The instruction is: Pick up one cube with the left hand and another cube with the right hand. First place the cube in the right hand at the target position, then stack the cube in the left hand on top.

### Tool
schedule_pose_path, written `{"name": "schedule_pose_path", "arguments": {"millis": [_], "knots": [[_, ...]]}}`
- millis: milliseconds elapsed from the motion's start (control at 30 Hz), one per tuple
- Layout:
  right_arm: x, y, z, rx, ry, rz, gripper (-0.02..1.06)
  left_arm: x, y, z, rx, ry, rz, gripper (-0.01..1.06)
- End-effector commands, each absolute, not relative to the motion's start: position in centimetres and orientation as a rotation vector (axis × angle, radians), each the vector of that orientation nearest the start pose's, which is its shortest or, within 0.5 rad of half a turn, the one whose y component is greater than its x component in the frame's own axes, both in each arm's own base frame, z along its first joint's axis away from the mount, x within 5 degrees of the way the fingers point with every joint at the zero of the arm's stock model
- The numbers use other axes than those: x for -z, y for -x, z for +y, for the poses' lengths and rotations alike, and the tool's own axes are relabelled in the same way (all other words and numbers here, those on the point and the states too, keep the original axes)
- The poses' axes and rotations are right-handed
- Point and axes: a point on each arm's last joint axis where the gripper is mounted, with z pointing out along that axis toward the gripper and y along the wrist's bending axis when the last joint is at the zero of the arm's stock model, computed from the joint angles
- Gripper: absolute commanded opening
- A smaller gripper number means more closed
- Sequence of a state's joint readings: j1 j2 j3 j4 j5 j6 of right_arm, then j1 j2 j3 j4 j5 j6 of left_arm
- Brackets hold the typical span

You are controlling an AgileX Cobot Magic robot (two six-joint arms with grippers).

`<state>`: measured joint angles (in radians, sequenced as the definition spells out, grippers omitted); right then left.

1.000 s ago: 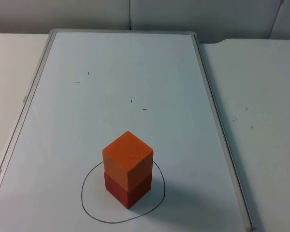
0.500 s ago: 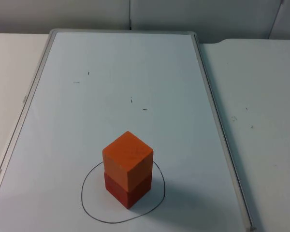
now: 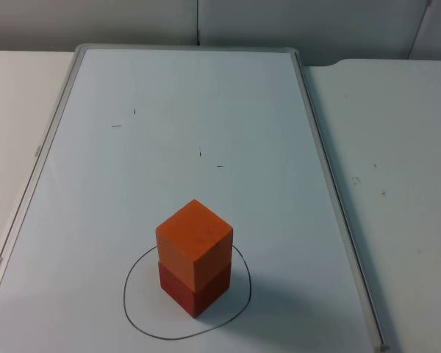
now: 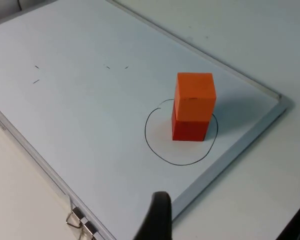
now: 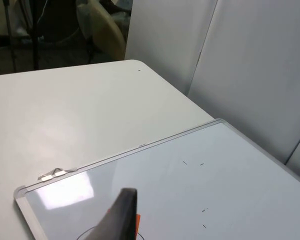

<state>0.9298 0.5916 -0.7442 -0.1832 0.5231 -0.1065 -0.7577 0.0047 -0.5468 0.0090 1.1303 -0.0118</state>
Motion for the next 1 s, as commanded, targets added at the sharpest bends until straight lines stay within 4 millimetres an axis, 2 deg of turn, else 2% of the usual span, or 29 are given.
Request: {"name": "schedule_pose_path", "arguments": {"millis": [0, 67, 133, 200, 233, 267, 567, 733, 967], "knots": [[-36.8, -7.3, 8.4, -0.372, 0.997, 1.562, 1.05, -28.3, 0.9, 0.9, 0.466, -0.775, 1.958, 0.76], [-36.8, -7.3, 8.4, -0.372, 0.997, 1.563, 1.05, -28.3, 1.0, 0.8, 0.471, -0.792, 1.952, 0.76], [-36.8, -7.3, 8.4, -0.367, 0.999, 1.561, 1.05, -28.4, 1.1, 0.8, 0.475, -0.806, 1.944, 0.82], [-36.8, -7.3, 8.4, -0.367, 0.999, 1.561, 1.05, -28.4, 1.1, 0.8, 0.474, -0.803, 1.945, 0.95], [-36.8, -7.3, 8.4, -0.367, 0.999, 1.561, 1.05, -28.4, 1.1, 0.8, 0.474, -0.803, 1.945, 0.95], [-36.8, -7.3, 8.4, -0.367, 0.999, 1.561, 1.05, -28.4, 1.1, 0.8, 0.475, -0.802, 1.946, 1.05], [-36.7, -7.3, 8.4, -0.373, 0.999, 1.572, 1.05, -28.4, 1.0, 0.9, 0.459, -0.799, 1.944, 1.05], [-35.9, -7.1, 7.8, -0.342, 1.036, 1.661, 1.05, -28.4, 1.0, 0.9, 0.459, -0.799, 1.944, 1.05], [-35.0, -3.9, 3.7, -0.377, 1.006, 1.786, 1.05, -28.4, 1.0, 0.9, 0.459, -0.799, 1.944, 1.05]]}}
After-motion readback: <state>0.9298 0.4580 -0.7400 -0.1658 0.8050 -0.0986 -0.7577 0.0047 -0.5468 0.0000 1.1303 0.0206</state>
